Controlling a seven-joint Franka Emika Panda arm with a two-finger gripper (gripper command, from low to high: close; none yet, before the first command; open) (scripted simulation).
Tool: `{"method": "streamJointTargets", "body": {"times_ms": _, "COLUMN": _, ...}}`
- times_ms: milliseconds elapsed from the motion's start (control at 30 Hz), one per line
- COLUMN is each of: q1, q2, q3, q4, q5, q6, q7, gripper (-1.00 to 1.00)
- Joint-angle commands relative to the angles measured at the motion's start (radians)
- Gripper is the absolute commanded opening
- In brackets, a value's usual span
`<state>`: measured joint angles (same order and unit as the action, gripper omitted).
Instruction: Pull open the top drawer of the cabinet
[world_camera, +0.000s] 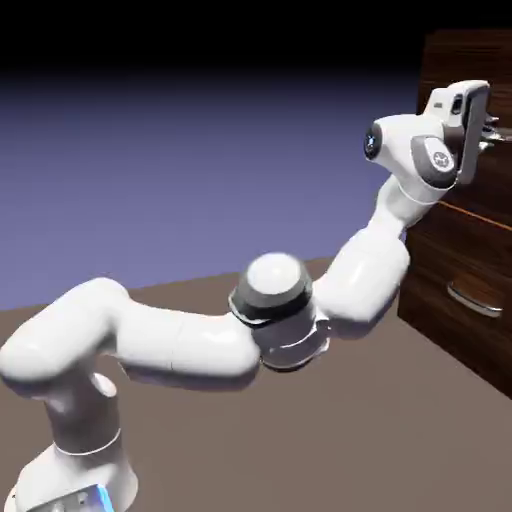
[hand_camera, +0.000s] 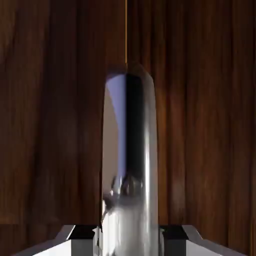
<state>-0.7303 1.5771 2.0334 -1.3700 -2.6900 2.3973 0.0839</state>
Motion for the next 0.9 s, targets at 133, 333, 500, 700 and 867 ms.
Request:
{"method": "streamJointTargets", "body": {"times_ms": 133, "q1": -0.100, "q2": 0.023, "q3": 0.004, "q4": -0.181, "q5": -0.007, "q6": -0.076, "q7": 0.041, "gripper": -1.00}}
{"method": "streamJointTargets", "body": {"times_ms": 333, "q1": -0.221, "q2": 0.049, "q3": 0.014, "q4": -0.398, "q5": 0.000, "q6": -0.170, "q7": 0.082, "gripper": -1.00}}
{"method": "streamJointTargets", "body": {"times_ms": 500, "q1": -0.324, "q2": 0.070, "q3": 0.029, "q4": -0.580, "q5": 0.017, "q6": -0.248, "q7": 0.111, "gripper": -1.00}}
{"method": "streamJointTargets", "body": {"times_ms": 700, "q1": -0.450, "q2": 0.098, "q3": 0.060, "q4": -0.797, "q5": 0.053, "q6": -0.341, "q7": 0.142, "gripper": -1.00}}
{"method": "streamJointTargets", "body": {"times_ms": 867, "q1": -0.498, "q2": 0.110, "q3": 0.078, "q4": -0.879, "q5": 0.075, "q6": -0.375, "q7": 0.152, "gripper": 1.00}}
